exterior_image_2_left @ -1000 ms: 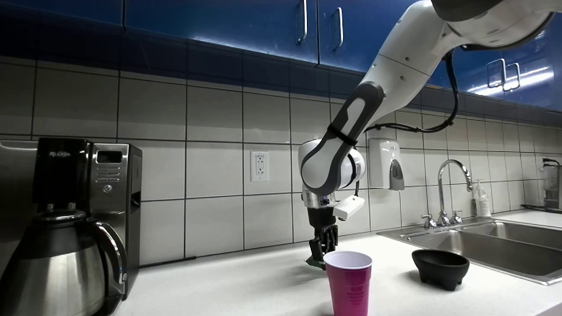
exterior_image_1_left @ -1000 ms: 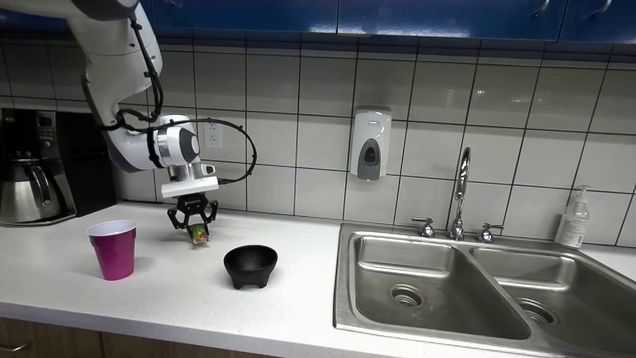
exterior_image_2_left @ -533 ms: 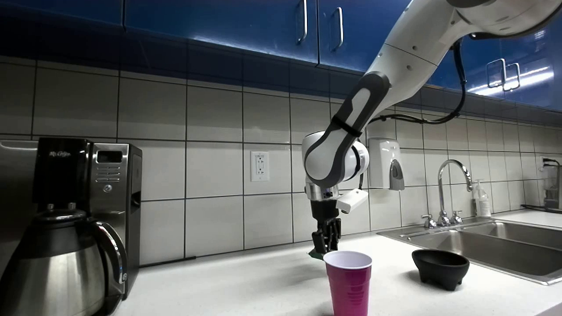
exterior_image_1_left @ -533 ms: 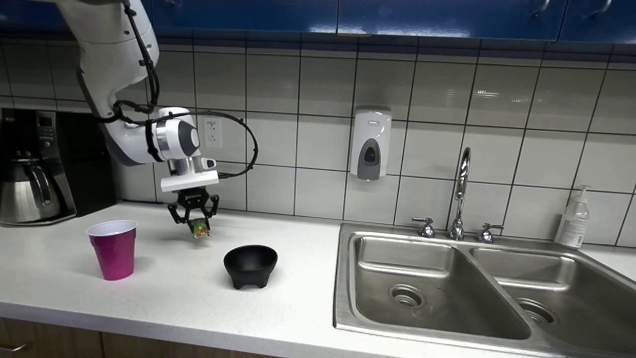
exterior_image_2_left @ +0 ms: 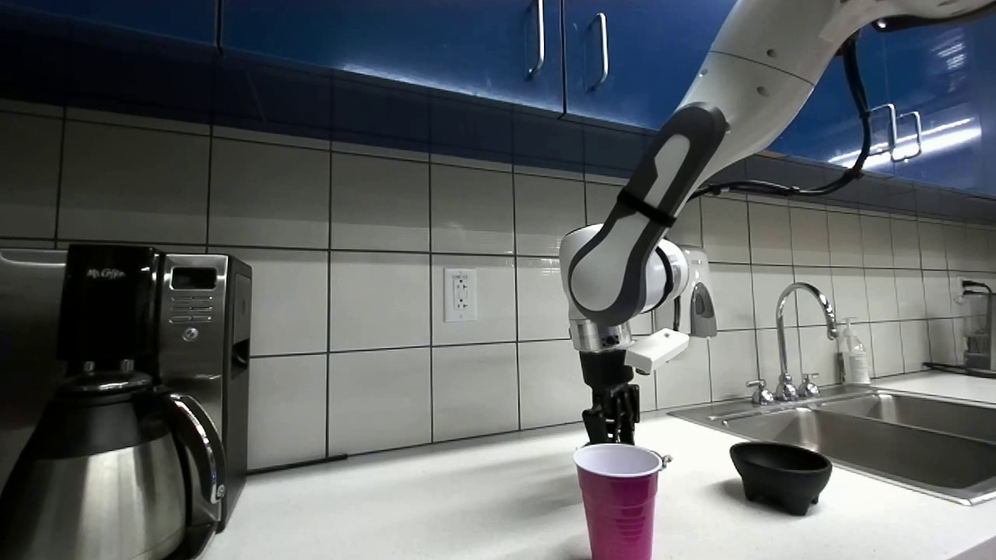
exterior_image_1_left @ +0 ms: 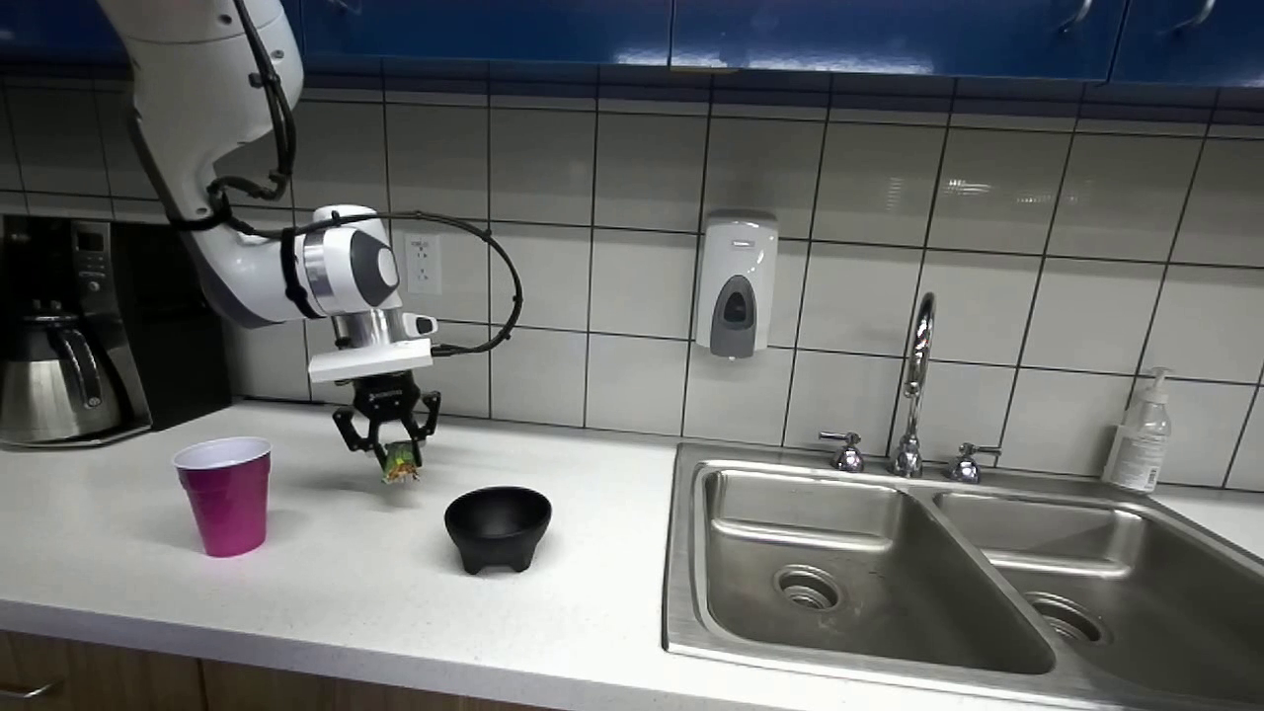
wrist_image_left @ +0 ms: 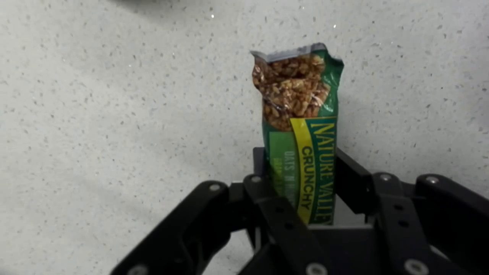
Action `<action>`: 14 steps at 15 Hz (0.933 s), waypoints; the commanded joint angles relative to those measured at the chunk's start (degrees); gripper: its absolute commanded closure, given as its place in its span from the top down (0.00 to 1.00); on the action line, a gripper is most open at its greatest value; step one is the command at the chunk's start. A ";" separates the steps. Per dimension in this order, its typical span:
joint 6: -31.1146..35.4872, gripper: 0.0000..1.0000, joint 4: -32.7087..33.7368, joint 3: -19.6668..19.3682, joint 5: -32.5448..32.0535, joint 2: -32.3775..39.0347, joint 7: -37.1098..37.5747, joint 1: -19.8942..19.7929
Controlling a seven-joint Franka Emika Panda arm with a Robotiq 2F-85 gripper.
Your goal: Put the chocolate bar inside the black bowl
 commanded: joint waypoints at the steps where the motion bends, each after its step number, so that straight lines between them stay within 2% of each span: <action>1: 2.94 0.18 -7.77 -0.54 -0.13 -6.54 4.42 -0.55; 8: 6.60 0.18 -17.71 -2.42 -0.85 -14.86 9.67 -1.89; 14: 6.28 0.18 -19.86 -4.54 -2.19 -19.48 11.02 -5.13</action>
